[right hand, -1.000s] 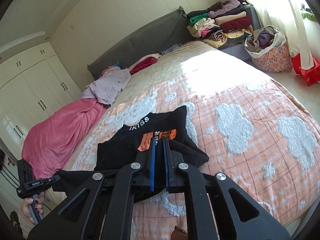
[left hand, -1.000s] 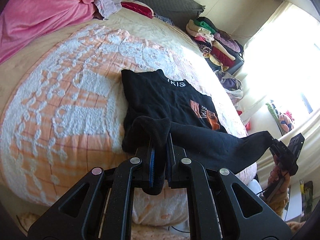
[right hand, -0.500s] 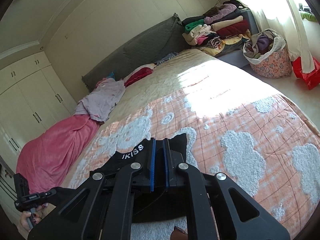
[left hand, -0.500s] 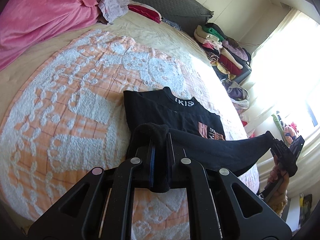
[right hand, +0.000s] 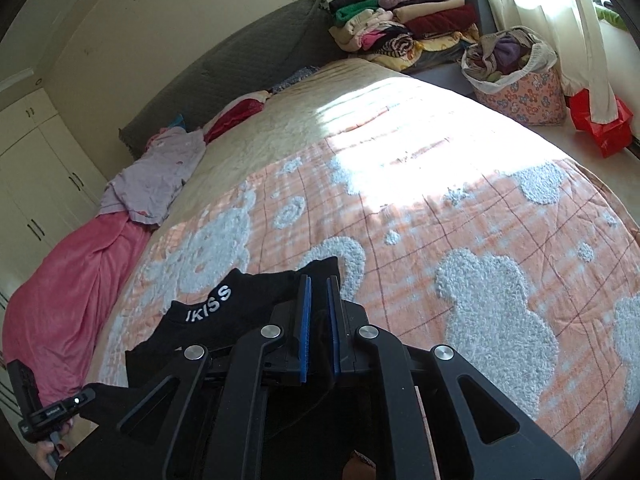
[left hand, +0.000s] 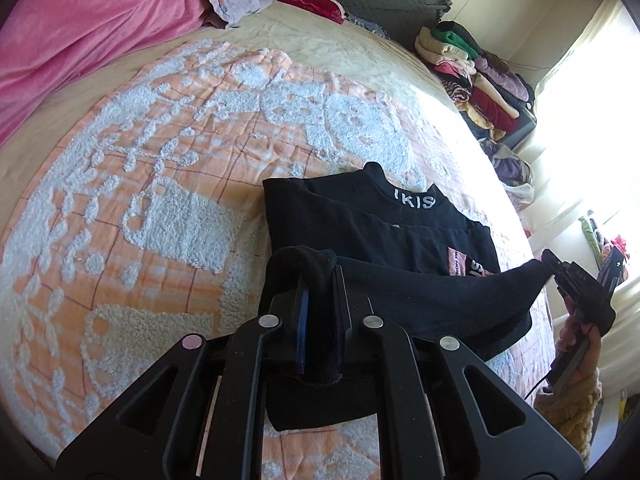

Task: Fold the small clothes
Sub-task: 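Lift the hem with both grippers and fold it over toward the collar, then open both grippers and lay the folded hem flat on the body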

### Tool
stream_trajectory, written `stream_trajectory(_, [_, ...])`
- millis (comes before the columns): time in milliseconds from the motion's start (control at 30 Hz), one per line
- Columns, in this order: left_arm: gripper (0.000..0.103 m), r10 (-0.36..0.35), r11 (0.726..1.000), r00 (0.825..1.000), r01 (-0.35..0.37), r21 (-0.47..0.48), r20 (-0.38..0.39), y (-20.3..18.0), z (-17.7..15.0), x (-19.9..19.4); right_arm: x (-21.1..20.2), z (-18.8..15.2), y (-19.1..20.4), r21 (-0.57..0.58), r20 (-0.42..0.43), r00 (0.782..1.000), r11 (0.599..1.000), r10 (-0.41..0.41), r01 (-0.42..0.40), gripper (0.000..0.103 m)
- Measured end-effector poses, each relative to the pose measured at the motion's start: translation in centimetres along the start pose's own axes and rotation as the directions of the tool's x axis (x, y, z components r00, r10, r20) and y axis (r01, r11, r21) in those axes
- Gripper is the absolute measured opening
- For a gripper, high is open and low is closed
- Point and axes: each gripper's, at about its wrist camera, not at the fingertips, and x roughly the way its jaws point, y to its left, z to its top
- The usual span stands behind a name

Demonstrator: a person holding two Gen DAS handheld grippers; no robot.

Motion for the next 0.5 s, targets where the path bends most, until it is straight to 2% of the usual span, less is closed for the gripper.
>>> stream_trajectory(33, [0.008,0.004,1.000,1.000,-0.004,0.001,0.006,0.0,0.0,-0.2,-0.1,-0.1,-0.3,0.013,0.001,1.000,1.000,0.004,-0.004,0.014])
stream_trajectory(133, [0.024,0.006,1.000,0.999,-0.006,0.001,0.045,0.0,-0.1,-1.5,-1.3,-0.5,-0.8,0.029,0.016,1.000,1.000,0.008,-0.009,0.038])
stream_trajectory(200, [0.028,0.019,1.000,0.996,-0.020,0.008,0.082,0.0,0.0,-2.8,-2.4,-0.9,-0.8,0.018,0.022,1.000,1.000,0.005,-0.005,0.039])
stream_trajectory(333, [0.028,0.053,0.996,0.988,-0.062,0.062,0.142,-0.7,-1.1,-5.4,-5.1,-2.6,-0.7,0.009,0.035,0.999,0.999,0.040,-0.040,0.041])
stream_trajectory(500, [0.028,0.056,0.983,0.991,-0.076,0.168,0.122,-2.7,-3.9,-6.0,-7.0,-5.8,0.1,-0.062,0.000,0.999,0.997,0.035,-0.035,0.041])
